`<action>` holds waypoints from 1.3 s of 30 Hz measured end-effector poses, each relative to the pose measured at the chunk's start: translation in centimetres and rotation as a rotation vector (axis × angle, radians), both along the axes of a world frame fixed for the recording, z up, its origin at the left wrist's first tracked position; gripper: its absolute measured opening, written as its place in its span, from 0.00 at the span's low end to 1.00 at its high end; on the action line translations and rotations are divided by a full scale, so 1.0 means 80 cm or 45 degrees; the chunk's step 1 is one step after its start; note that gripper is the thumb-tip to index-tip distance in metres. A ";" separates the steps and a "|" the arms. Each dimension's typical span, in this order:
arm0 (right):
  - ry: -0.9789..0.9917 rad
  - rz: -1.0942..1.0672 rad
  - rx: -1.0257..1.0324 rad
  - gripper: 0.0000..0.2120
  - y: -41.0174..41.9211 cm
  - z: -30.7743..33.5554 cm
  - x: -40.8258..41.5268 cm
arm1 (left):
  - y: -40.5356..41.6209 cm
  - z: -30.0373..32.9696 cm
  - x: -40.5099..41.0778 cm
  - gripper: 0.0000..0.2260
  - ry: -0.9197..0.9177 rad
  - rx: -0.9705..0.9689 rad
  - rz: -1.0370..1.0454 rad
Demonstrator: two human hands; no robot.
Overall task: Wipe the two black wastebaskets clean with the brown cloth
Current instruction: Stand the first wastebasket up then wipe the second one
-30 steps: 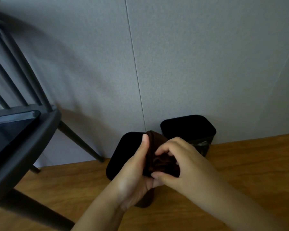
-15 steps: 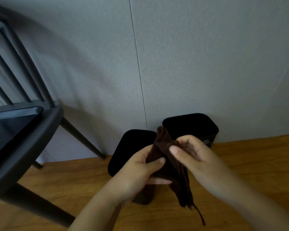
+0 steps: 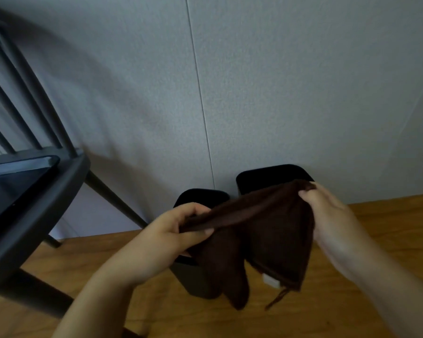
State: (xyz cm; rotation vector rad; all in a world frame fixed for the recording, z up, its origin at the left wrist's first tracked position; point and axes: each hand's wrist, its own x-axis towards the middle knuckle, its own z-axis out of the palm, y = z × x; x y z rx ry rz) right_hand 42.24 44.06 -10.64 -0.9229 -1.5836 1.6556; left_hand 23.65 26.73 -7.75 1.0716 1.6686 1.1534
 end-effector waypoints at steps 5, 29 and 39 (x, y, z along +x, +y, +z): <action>-0.073 0.074 -0.055 0.13 0.012 0.001 0.005 | -0.002 -0.003 -0.009 0.14 -0.080 0.161 0.255; -0.379 1.118 0.226 0.17 -0.026 0.015 -0.015 | 0.020 -0.007 0.010 0.11 -0.132 0.222 -0.152; 0.157 0.626 -0.251 0.08 -0.045 0.036 -0.018 | 0.040 -0.059 0.012 0.40 -0.733 0.015 0.209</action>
